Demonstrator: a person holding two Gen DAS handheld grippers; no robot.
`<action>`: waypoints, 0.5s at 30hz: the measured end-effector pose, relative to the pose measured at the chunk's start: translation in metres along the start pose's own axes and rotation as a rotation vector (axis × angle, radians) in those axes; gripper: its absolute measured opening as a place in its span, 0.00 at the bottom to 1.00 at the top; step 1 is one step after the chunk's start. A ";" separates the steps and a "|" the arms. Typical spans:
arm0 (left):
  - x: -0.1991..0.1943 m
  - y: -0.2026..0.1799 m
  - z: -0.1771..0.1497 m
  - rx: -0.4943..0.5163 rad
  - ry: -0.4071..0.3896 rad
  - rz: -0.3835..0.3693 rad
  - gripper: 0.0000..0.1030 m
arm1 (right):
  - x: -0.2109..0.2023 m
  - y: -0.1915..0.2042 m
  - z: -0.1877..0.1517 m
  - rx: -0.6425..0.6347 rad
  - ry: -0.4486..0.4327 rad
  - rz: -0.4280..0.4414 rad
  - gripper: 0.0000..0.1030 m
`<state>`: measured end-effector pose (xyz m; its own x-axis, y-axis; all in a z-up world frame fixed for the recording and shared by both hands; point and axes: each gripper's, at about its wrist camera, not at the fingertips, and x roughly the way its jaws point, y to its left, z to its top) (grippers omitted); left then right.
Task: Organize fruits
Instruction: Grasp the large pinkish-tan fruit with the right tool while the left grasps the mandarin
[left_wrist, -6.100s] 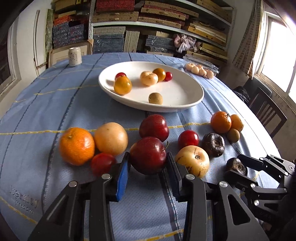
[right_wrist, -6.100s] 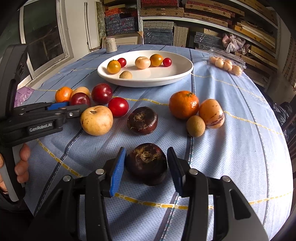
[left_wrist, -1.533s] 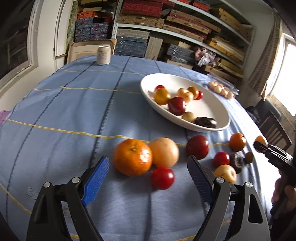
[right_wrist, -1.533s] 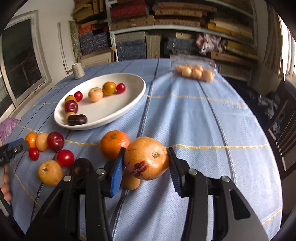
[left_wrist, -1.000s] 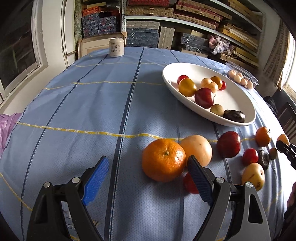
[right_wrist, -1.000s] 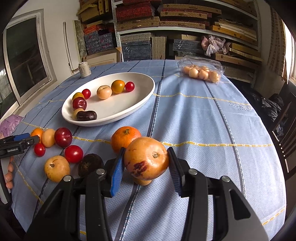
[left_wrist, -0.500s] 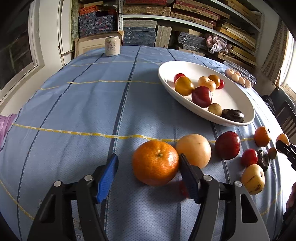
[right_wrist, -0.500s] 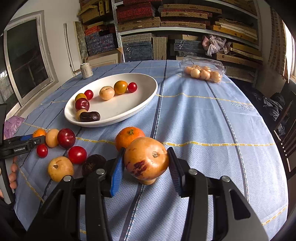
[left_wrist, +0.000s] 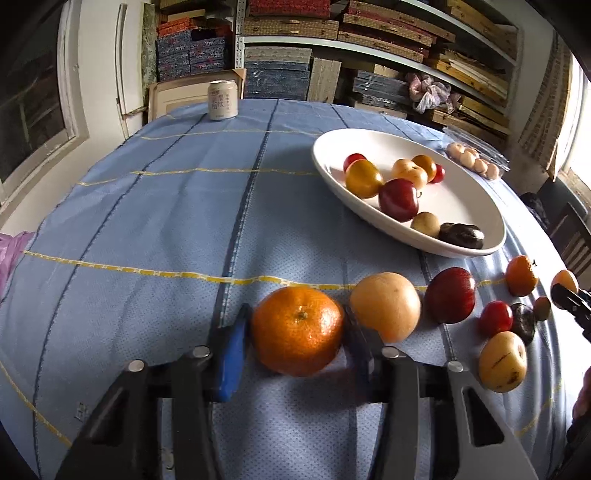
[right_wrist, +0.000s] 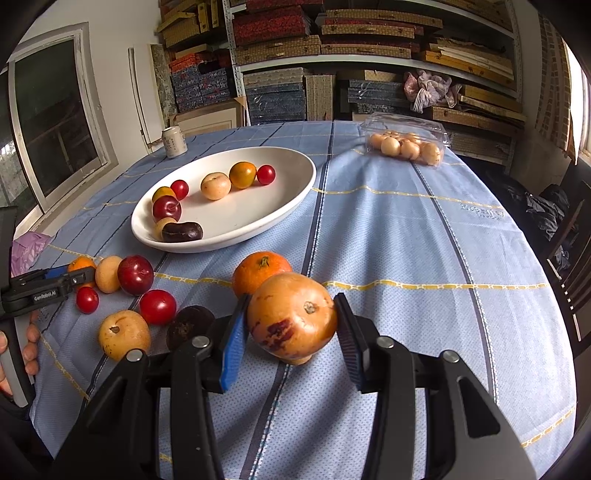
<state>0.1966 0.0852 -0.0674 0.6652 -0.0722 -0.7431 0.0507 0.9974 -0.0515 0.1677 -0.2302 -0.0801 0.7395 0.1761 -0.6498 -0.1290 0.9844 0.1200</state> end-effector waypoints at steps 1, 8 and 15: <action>0.000 0.000 0.000 0.003 -0.004 0.010 0.46 | 0.000 0.000 0.000 -0.002 -0.001 0.000 0.43; -0.008 -0.005 -0.002 0.022 -0.024 0.025 0.46 | -0.005 0.002 0.000 -0.003 -0.014 0.002 0.43; -0.014 -0.007 -0.004 0.027 -0.034 0.025 0.46 | -0.011 0.003 0.000 -0.008 -0.021 0.002 0.43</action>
<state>0.1843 0.0790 -0.0593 0.6916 -0.0482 -0.7207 0.0538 0.9984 -0.0150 0.1588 -0.2296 -0.0728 0.7527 0.1781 -0.6338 -0.1359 0.9840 0.1151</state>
